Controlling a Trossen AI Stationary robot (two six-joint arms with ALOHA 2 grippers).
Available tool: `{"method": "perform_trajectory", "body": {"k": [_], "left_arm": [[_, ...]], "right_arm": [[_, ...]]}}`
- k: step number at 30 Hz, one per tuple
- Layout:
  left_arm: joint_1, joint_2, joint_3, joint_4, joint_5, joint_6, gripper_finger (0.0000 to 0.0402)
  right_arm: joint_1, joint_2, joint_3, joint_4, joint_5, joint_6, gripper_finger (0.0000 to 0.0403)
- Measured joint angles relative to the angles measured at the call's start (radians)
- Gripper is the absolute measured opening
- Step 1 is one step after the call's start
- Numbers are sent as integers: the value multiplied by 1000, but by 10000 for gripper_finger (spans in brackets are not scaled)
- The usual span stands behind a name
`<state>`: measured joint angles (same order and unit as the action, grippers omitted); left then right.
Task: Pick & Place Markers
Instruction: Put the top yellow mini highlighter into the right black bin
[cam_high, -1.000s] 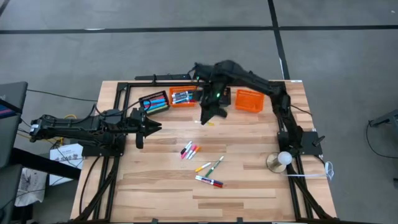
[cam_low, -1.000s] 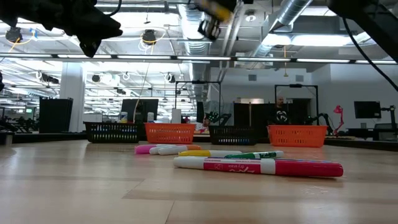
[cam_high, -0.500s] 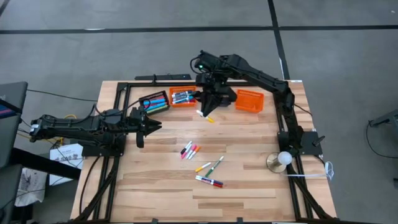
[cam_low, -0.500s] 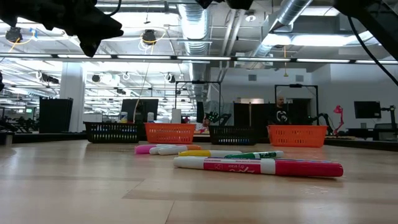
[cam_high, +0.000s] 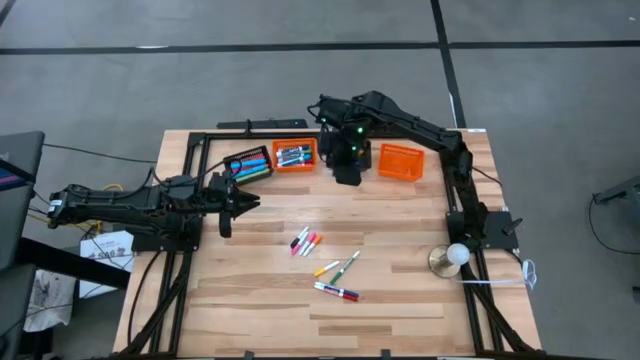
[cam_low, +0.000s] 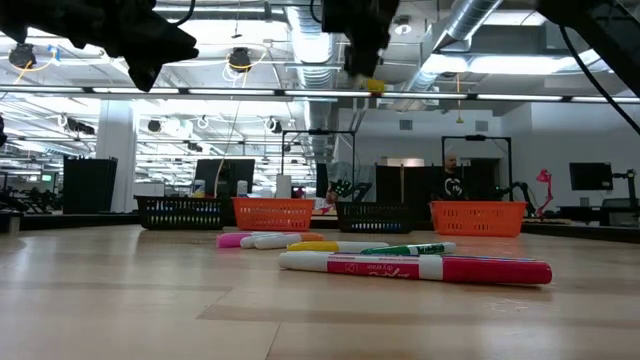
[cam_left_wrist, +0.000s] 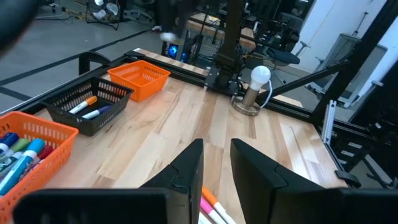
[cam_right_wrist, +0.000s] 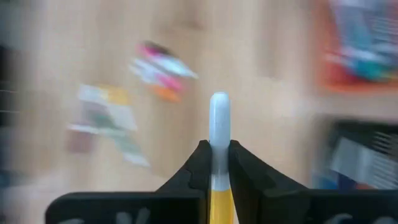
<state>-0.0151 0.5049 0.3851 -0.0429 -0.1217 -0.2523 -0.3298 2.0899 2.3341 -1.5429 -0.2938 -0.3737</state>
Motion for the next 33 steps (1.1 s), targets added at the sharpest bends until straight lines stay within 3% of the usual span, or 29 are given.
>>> {"method": "perform_trajectory", "body": {"k": [3,6,16,20,33], "left_arm": [[0,0,0,0,-13,0,80],[0,0,0,1,-17,0,80],[0,0,0,16,-59,0,80],[0,0,0,29,-88,0,80],[1,43,1,45,-107,0,80]], "right_arm": [[2,0,0,30,220,-10,28],[-17,0,0,67,291,-45,17],[-190,14,0,89,293,-147,32],[-254,51,-1,114,292,-209,20],[-354,273,0,139,124,-264,22]]}}
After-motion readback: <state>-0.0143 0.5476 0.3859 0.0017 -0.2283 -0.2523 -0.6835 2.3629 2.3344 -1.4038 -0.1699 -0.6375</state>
